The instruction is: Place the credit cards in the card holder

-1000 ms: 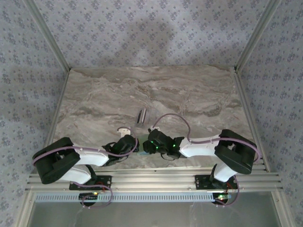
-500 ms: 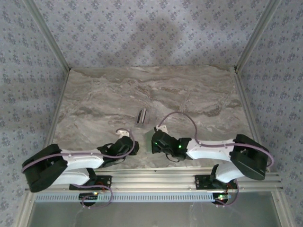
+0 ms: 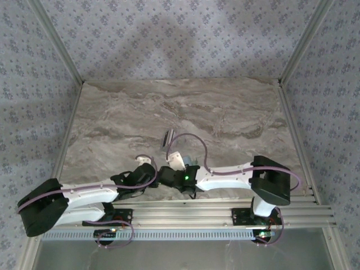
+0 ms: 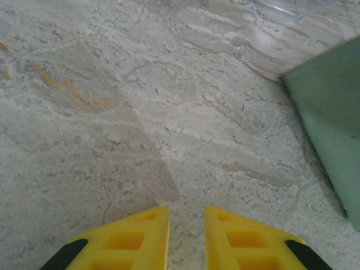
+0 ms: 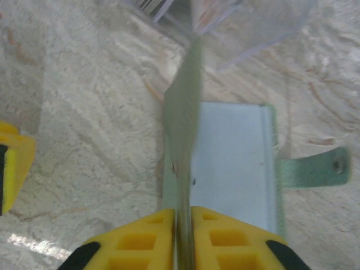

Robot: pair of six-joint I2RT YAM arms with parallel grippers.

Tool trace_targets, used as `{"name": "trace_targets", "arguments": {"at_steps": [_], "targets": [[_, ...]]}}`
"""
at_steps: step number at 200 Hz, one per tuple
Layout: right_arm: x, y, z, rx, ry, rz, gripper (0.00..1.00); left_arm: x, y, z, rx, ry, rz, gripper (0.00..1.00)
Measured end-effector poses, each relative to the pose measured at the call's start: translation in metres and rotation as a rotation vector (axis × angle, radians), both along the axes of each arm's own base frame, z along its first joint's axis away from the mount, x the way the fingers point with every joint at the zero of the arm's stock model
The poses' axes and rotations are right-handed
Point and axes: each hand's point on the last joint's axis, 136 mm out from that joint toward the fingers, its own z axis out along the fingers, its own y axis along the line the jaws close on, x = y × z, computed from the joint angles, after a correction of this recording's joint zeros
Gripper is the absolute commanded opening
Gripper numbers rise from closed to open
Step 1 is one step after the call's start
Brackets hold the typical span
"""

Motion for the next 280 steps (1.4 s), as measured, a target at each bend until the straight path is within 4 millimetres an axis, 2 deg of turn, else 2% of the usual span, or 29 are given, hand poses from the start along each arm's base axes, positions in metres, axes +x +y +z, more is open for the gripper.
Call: {"name": "trace_targets", "arguments": {"at_steps": [6, 31, 64, 81, 132, 168, 188, 215, 244, 280], "targets": [[-0.002, 0.001, -0.003, -0.007, 0.009, 0.012, 0.25, 0.0, 0.0, 0.0, 0.0, 0.001, 0.001, 0.23], [-0.006, 0.011, -0.009, 0.008, 0.045, 0.058, 0.27, 0.001, 0.003, 0.0, 0.003, 0.007, 0.009, 0.22], [-0.014, 0.033, -0.011, 0.104, 0.1, 0.121, 0.37, 0.002, 0.005, -0.001, -0.004, 0.02, 0.017, 0.21], [-0.018, 0.039, -0.015, 0.142, 0.131, 0.156, 0.45, 0.002, 0.006, -0.001, -0.013, 0.027, 0.019, 0.21], [-0.018, 0.042, -0.027, 0.245, 0.218, 0.201, 0.63, 0.001, 0.021, 0.002, -0.021, 0.029, 0.044, 0.21], [-0.018, 0.044, -0.034, 0.314, 0.27, 0.234, 0.76, 0.003, 0.031, 0.016, -0.041, 0.0, 0.056, 0.23], [-0.018, 0.048, -0.032, 0.367, 0.292, 0.255, 0.81, 0.002, 0.036, 0.019, -0.039, -0.004, 0.055, 0.24], [-0.019, 0.055, -0.028, 0.423, 0.311, 0.284, 0.84, 0.0, 0.038, 0.02, -0.023, 0.014, 0.039, 0.24], [-0.02, 0.058, -0.028, 0.464, 0.322, 0.302, 0.84, 0.003, 0.028, 0.033, -0.034, 0.015, 0.009, 0.24], [-0.018, 0.059, -0.028, 0.499, 0.328, 0.305, 0.76, 0.011, 0.014, 0.061, -0.073, -0.02, -0.025, 0.23]]}}
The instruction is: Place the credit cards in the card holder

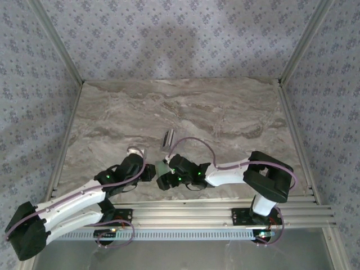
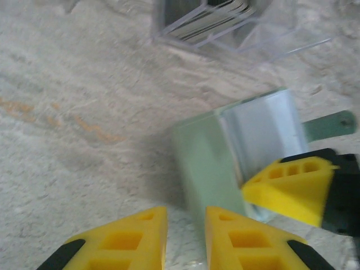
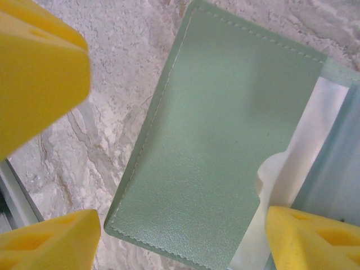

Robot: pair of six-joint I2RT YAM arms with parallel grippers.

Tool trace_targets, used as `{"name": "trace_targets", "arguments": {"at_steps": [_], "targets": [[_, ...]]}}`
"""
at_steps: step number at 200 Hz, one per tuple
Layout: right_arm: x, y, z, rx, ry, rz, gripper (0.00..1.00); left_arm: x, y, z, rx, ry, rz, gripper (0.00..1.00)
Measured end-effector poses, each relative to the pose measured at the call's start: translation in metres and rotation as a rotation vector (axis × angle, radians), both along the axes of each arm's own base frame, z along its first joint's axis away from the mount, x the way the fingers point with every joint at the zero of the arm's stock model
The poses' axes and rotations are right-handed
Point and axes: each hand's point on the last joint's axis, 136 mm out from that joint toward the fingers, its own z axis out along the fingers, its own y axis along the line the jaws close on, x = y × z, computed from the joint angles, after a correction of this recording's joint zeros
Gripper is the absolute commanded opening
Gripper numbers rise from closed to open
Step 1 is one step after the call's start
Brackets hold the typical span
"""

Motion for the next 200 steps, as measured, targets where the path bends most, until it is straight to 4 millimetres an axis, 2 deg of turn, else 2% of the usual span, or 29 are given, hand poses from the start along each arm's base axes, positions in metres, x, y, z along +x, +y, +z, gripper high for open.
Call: {"name": "trace_targets", "arguments": {"at_steps": [21, 33, 56, 77, 122, 156, 179, 200], "targets": [[0.001, 0.002, -0.001, 0.019, 0.001, -0.001, 0.67, 0.005, -0.008, 0.013, -0.015, -0.011, -0.014, 0.18], [0.002, 0.003, -0.003, 0.027, 0.001, -0.007, 0.62, 0.008, -0.014, 0.013, -0.01, -0.004, -0.03, 0.15], [0.005, 0.003, -0.005, 0.039, 0.002, -0.02, 0.53, 0.009, -0.022, -0.003, 0.016, 0.042, -0.054, 0.09], [0.006, 0.004, -0.006, 0.049, 0.005, -0.032, 0.5, 0.009, -0.025, -0.017, 0.04, 0.08, -0.063, 0.07], [0.005, 0.003, -0.005, 0.046, 0.006, -0.038, 0.52, 0.012, -0.029, -0.037, 0.071, 0.109, -0.063, 0.07], [-0.007, -0.005, -0.004, -0.005, 0.018, -0.014, 0.57, 0.011, -0.028, -0.06, 0.118, 0.151, -0.066, 0.07], [-0.007, -0.016, 0.003, -0.047, 0.007, -0.012, 0.63, 0.014, -0.031, -0.061, 0.105, 0.136, -0.068, 0.07], [0.0, -0.025, 0.013, -0.073, -0.014, -0.02, 0.62, 0.014, -0.031, -0.061, 0.098, 0.128, -0.068, 0.06]]}}
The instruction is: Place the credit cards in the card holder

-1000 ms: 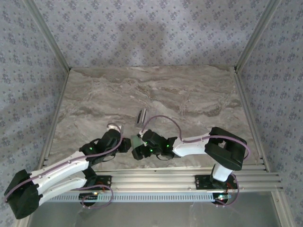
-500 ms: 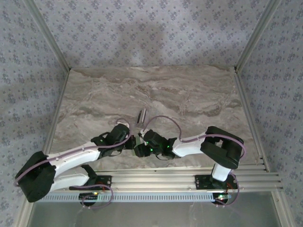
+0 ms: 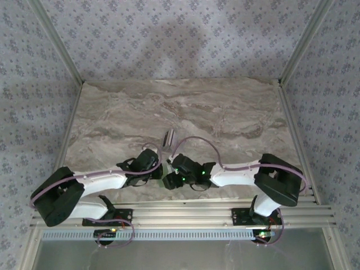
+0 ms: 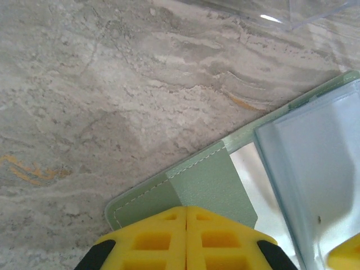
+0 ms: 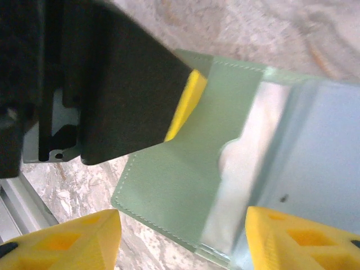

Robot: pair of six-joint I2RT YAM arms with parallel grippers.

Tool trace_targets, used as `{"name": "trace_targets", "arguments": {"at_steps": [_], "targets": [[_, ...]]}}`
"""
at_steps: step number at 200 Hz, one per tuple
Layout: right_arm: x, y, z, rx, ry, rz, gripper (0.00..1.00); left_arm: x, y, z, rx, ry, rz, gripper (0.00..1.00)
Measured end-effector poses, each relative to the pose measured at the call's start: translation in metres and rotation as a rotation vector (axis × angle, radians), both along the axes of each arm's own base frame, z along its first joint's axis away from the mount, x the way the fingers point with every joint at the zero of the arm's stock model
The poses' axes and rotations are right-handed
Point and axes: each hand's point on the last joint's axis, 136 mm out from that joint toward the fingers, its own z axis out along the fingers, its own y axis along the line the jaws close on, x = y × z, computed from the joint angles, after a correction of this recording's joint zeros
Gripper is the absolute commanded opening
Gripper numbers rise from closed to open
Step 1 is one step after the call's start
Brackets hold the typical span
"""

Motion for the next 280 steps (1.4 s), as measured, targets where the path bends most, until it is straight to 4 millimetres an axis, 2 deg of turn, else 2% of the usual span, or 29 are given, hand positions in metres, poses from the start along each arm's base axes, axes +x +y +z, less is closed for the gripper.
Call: {"name": "trace_targets", "arguments": {"at_steps": [39, 75, 93, 119, 159, 232, 243, 280], "targets": [[0.03, -0.013, 0.024, -0.04, -0.072, -0.04, 0.48, -0.001, 0.001, 0.001, -0.005, -0.005, 0.0, 0.07], [0.049, -0.02, 0.033, -0.084, -0.126, -0.083, 0.47, -0.001, 0.001, 0.001, -0.004, -0.008, -0.003, 0.07], [0.054, -0.022, 0.026, -0.122, -0.135, -0.099, 0.47, -0.001, 0.001, 0.001, -0.002, -0.009, -0.006, 0.07], [0.058, -0.028, 0.005, -0.197, -0.13, -0.11, 0.47, -0.001, 0.001, 0.001, -0.002, -0.009, -0.006, 0.07], [0.062, -0.039, -0.021, -0.293, -0.132, -0.133, 0.53, -0.001, 0.001, 0.001, -0.002, -0.009, -0.006, 0.07], [0.068, -0.034, -0.029, -0.352, -0.188, -0.157, 0.53, -0.001, 0.001, 0.001, -0.001, -0.011, -0.008, 0.07], [0.068, -0.034, -0.03, -0.361, -0.204, -0.165, 0.5, -0.001, 0.001, 0.001, -0.001, -0.011, -0.008, 0.07], [0.07, -0.031, -0.029, -0.346, -0.233, -0.207, 0.28, -0.001, 0.001, 0.001, -0.001, -0.011, -0.008, 0.06]]}}
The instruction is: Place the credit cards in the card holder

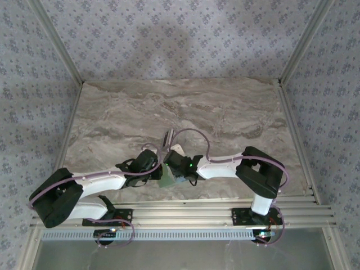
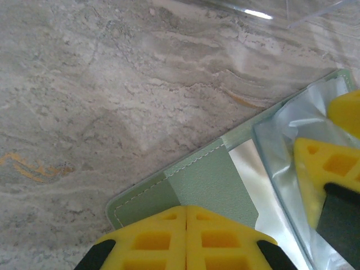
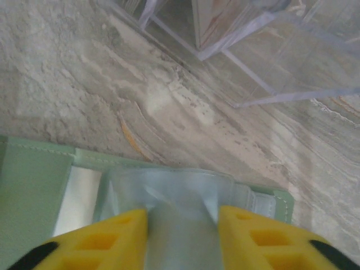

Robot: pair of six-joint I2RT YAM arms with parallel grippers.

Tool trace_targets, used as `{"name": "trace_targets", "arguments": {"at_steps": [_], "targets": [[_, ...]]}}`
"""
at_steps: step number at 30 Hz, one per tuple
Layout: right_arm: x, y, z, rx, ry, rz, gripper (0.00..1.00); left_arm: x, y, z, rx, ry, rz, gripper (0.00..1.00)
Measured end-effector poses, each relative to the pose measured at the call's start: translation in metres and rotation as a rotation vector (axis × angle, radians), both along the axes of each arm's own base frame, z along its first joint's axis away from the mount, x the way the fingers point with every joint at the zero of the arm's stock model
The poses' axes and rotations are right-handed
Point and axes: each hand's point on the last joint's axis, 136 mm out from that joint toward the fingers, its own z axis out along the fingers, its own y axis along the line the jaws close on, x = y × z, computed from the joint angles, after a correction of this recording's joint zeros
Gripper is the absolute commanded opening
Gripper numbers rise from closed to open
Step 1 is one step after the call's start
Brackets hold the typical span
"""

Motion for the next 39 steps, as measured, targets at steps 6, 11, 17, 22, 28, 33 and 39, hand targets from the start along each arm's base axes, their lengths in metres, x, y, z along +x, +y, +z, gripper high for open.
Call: {"name": "trace_targets", "arguments": {"at_steps": [6, 11, 17, 22, 28, 33, 39], "targets": [[0.0, 0.005, 0.002, 0.035, -0.006, -0.004, 0.06, 0.0, 0.0, 0.0, 0.0, 0.0, 0.0, 0.07], [-0.002, 0.007, 0.005, 0.027, 0.007, 0.012, 0.02, 0.0, 0.0, -0.001, -0.002, -0.001, 0.001, 0.06], [-0.006, 0.019, 0.014, 0.044, 0.042, 0.054, 0.2, 0.001, -0.001, -0.001, -0.008, -0.003, 0.004, 0.05], [-0.015, 0.03, 0.015, 0.089, 0.094, 0.097, 0.32, 0.001, -0.001, -0.001, -0.015, -0.001, 0.012, 0.05], [-0.029, 0.042, 0.028, 0.217, 0.154, 0.151, 0.4, 0.001, 0.0, -0.001, -0.026, -0.005, 0.024, 0.05], [-0.041, 0.043, 0.032, 0.281, 0.181, 0.175, 0.44, 0.001, 0.0, -0.002, -0.03, -0.006, 0.027, 0.05], [-0.056, 0.039, 0.02, 0.327, 0.237, 0.181, 0.45, 0.001, 0.0, -0.001, -0.036, -0.006, 0.033, 0.05]]}}
